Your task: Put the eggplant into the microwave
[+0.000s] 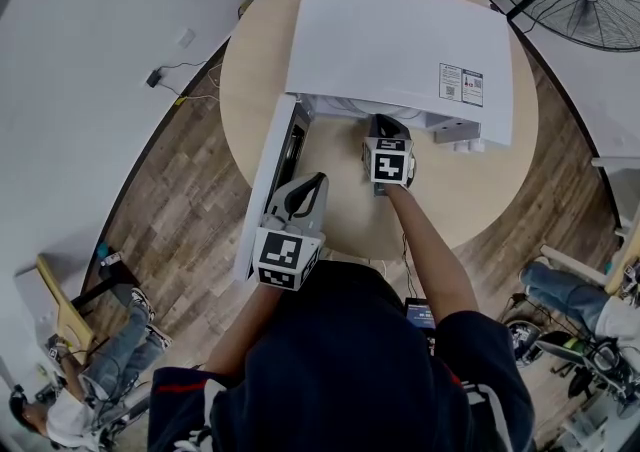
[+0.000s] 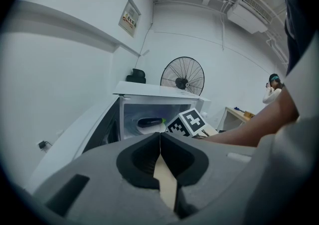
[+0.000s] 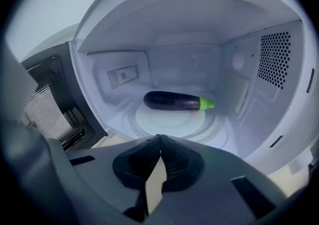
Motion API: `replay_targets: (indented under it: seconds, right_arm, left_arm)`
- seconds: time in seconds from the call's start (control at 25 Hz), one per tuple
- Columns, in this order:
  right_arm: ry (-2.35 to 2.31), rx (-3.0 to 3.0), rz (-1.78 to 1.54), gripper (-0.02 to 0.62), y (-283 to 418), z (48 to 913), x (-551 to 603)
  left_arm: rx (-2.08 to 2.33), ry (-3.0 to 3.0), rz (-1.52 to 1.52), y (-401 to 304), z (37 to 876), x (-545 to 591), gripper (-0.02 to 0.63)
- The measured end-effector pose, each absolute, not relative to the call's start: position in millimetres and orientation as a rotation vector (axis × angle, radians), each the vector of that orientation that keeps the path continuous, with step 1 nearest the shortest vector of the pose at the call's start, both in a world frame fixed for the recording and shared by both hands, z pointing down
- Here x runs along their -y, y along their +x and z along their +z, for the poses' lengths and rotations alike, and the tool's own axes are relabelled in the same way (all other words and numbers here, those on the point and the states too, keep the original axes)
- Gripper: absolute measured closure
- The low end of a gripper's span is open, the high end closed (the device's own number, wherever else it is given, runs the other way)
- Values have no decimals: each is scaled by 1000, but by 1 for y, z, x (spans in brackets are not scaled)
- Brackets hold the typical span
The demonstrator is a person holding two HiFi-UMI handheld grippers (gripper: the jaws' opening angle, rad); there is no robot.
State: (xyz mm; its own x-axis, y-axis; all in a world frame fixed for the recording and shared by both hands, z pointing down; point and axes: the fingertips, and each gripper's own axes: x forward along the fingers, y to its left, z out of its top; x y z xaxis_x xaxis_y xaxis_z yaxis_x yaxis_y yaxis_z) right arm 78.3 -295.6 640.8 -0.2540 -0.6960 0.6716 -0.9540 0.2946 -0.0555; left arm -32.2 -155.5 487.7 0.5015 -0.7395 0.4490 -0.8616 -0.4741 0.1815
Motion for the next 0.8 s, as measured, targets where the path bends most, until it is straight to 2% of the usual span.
replay_targets:
  seconds: [0.8]
  right_arm:
    - [1479, 2161, 613, 583, 88, 583, 262]
  left_arm:
    - [1312, 2448, 395, -20, 463, 150, 588]
